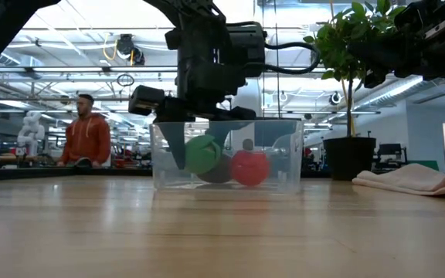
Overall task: Pick and placing Produce into tupperware
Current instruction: Put the corn into the transparent bin
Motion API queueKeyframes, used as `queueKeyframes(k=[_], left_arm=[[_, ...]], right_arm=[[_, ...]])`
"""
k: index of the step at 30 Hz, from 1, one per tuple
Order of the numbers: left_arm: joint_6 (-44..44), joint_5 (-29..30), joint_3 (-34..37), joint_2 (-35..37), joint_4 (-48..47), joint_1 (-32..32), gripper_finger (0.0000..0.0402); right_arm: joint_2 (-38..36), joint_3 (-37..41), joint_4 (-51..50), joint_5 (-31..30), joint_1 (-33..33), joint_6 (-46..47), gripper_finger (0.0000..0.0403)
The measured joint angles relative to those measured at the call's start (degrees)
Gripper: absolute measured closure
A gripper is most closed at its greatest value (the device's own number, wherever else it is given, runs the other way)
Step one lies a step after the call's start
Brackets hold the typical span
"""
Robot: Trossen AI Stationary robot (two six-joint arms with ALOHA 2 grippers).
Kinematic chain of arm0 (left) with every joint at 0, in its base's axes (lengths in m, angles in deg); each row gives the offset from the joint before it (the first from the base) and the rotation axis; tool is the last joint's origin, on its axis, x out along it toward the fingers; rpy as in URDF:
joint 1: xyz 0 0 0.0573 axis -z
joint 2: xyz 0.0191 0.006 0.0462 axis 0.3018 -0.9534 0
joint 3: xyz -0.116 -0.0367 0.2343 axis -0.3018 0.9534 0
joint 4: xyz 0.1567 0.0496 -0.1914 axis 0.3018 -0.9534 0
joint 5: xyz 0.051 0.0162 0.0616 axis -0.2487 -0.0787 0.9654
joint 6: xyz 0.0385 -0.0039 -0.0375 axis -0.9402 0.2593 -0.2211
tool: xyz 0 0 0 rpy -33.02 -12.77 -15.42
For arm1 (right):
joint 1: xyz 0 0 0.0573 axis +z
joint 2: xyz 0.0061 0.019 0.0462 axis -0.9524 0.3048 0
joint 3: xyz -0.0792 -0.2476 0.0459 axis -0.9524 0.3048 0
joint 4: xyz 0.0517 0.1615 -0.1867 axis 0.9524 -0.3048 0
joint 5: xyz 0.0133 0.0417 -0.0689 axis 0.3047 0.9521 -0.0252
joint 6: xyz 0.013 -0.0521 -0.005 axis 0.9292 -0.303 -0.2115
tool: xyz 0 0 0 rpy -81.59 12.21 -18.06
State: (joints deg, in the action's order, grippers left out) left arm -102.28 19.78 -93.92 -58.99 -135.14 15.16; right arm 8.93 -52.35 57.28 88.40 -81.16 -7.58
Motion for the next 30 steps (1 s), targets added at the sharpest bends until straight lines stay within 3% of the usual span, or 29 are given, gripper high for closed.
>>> queueKeyframes(k=[11,22,30], left_arm=[[-8.1,-2.5,0.0,0.0,0.0,0.7,0.0190],[-24.7,6.0,0.0,0.0,0.0,1.5,0.0190],[-30.8,6.7,0.0,0.0,0.5,3.2,0.0190]], right_arm=[[0.0,0.0,-0.6,0.0,0.0,-0.2,0.0403],[0.0,0.0,-1.0,0.0,0.0,-0.2,0.0403],[0.0,0.0,-1.0,0.0,0.0,-1.5,0.0403]])
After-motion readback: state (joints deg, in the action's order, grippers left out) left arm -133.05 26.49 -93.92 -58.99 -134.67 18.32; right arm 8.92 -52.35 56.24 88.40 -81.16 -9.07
